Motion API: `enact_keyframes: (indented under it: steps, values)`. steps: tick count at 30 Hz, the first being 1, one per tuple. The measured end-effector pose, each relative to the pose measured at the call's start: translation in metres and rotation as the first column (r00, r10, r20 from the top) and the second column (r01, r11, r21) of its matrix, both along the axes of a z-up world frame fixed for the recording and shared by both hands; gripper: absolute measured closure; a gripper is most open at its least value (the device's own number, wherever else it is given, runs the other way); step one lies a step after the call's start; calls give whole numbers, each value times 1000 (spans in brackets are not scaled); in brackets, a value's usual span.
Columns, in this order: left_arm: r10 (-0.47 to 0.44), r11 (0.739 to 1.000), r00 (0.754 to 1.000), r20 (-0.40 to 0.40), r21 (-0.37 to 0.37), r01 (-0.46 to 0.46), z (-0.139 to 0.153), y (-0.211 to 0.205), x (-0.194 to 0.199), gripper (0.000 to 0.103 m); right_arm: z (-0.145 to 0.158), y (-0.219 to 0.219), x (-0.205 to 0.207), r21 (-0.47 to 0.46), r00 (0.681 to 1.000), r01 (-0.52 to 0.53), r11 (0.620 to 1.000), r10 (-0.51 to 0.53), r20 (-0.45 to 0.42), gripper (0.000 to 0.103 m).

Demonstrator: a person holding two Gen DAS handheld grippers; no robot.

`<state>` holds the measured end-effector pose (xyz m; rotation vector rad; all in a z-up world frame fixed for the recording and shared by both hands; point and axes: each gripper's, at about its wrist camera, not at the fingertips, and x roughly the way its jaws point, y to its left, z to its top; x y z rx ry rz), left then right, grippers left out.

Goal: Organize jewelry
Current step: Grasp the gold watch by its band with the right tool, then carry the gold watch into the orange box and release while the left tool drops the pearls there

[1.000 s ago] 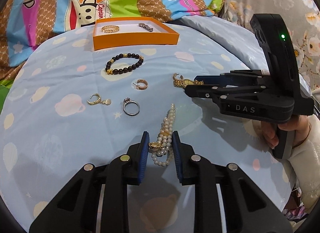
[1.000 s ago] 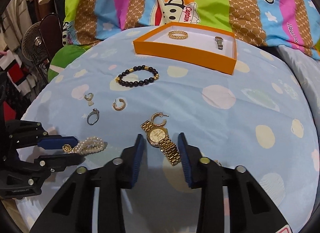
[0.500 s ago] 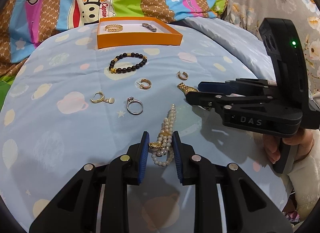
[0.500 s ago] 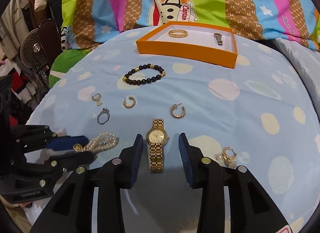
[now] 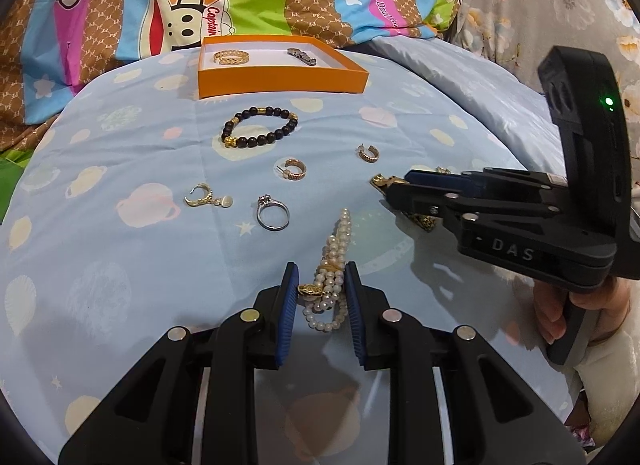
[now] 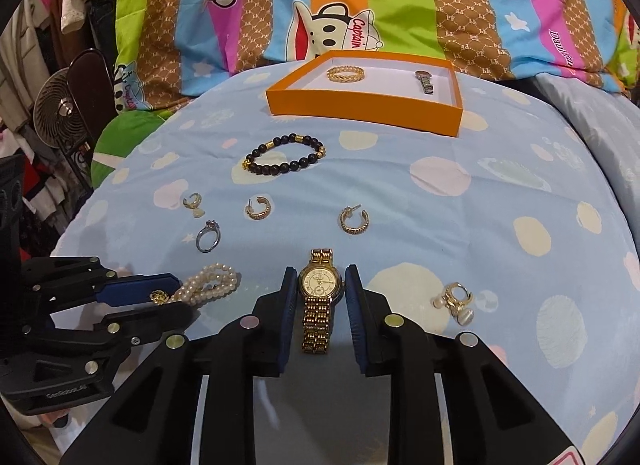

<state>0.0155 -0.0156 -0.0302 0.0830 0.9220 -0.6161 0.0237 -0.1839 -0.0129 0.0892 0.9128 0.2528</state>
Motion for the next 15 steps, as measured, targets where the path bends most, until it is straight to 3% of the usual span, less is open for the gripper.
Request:
enact_keyframes:
  steps: [9,15]
  values:
    - [21,999,1000,-12,-39,-21,8,6,-3,91,31,-14,-21,48,996,53,997,-57,69,80]
    - [-4,999,1000,1,-40,4,18,2,-7,91,45,-21,-22,64,993,69,996,-75,96,80]
